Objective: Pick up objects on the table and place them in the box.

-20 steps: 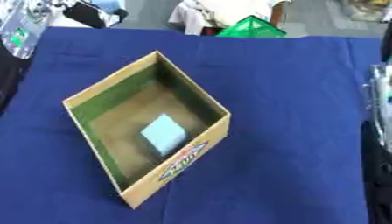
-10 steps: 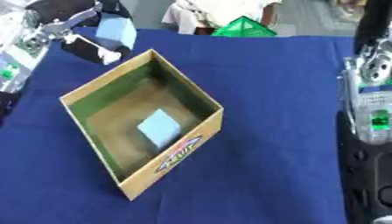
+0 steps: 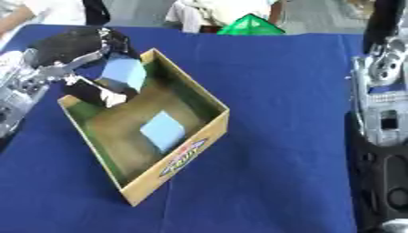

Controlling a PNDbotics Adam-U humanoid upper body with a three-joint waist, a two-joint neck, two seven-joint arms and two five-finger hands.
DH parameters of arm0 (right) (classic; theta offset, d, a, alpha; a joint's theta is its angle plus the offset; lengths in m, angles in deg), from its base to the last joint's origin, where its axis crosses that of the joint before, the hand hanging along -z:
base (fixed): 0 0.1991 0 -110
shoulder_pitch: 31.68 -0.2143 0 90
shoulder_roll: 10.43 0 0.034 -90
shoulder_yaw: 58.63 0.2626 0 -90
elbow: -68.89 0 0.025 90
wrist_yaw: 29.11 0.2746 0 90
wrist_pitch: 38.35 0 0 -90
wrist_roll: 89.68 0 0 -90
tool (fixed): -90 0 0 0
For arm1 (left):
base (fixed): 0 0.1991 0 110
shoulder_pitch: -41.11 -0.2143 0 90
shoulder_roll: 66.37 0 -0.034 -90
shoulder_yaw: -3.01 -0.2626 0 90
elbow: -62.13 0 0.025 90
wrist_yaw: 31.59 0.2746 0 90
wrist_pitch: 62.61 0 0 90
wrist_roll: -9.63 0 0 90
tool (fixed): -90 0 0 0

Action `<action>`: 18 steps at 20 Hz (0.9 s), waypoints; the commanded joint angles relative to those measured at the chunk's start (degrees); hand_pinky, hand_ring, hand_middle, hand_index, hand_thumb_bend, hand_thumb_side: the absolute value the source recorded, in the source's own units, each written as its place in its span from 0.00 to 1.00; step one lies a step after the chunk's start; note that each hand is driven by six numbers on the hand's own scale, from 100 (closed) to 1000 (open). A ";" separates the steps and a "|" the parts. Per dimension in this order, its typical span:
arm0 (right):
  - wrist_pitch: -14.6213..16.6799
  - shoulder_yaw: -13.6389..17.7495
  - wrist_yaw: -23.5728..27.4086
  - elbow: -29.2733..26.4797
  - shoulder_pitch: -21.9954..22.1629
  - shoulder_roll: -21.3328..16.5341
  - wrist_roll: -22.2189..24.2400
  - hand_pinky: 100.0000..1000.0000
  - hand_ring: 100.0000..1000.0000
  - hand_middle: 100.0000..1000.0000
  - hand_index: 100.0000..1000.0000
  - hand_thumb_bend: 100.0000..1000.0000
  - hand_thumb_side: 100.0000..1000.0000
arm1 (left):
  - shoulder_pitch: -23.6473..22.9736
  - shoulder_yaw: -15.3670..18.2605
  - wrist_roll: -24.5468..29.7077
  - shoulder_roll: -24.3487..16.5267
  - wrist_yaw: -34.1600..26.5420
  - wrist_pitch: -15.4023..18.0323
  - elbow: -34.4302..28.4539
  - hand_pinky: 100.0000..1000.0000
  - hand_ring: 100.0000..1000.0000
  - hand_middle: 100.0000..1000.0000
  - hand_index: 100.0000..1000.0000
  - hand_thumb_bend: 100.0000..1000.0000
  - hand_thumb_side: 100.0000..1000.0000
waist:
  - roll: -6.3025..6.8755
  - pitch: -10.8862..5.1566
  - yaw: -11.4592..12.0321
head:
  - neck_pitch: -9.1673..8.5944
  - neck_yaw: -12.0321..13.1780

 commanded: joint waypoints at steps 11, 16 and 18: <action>-0.18 0.60 0.31 -0.59 -0.99 -1.65 0.13 0.77 0.82 0.53 0.81 0.37 1.00 | -2.71 -2.08 3.34 0.00 2.94 0.61 -3.15 0.53 0.67 0.62 0.78 0.31 0.38 | -0.27 0.18 0.09 | -0.77 -0.02; -0.24 0.70 0.43 -0.60 -1.04 -1.67 0.11 0.76 0.82 0.53 0.81 0.37 1.00 | -3.51 -1.89 5.68 0.42 4.53 1.16 -2.41 0.58 0.72 0.69 0.82 0.37 0.40 | -0.48 0.39 0.40 | -1.23 0.11; -0.24 0.71 0.47 -0.56 -1.12 -1.65 0.09 0.76 0.82 0.53 0.81 0.37 1.00 | -3.89 -1.72 6.46 0.63 5.39 1.21 -1.97 0.60 0.75 0.72 0.84 0.42 0.44 | -0.62 0.42 0.50 | -1.34 0.15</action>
